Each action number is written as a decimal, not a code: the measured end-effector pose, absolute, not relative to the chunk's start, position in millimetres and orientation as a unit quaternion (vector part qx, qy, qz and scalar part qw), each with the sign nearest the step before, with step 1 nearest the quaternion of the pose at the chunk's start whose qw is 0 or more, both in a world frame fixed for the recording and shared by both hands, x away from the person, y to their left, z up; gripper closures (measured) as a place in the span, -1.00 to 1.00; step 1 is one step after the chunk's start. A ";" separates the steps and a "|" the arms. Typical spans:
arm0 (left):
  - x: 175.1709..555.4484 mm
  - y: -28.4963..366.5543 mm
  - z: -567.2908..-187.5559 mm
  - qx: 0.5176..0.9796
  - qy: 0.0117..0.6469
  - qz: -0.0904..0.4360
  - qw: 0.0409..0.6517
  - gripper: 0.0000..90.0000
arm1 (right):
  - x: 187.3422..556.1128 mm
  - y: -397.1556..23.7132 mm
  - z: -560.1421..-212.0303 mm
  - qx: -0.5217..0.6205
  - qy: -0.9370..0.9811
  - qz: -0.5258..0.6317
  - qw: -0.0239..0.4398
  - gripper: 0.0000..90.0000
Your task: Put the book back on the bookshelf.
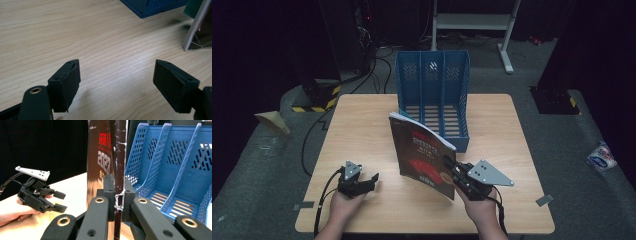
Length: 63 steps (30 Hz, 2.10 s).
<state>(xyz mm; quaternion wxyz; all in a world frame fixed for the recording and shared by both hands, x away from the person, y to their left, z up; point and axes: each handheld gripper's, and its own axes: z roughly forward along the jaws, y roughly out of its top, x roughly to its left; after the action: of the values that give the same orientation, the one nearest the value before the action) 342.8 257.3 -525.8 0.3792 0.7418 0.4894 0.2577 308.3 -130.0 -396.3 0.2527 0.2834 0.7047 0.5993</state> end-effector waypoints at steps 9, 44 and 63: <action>342.7 256.4 -525.9 0.745 0.487 0.258 0.377 -0.50 | 309.4 -131.0 -388.7 0.290 0.701 0.597 0.261 0.92; 343.9 253.5 -526.6 0.756 0.481 0.254 0.366 -0.49 | 311.8 -167.6 -332.8 0.329 0.658 0.610 0.295 0.92; 344.2 254.0 -526.4 0.758 0.481 0.249 0.364 -0.50 | 314.1 -195.8 -310.5 0.354 0.629 0.612 0.323 0.92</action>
<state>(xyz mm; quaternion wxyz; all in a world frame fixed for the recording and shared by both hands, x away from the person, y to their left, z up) 344.2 254.0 -526.4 0.3644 0.7577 0.4810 0.2486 314.1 -195.8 -310.5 0.3229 0.3539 0.6293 0.6120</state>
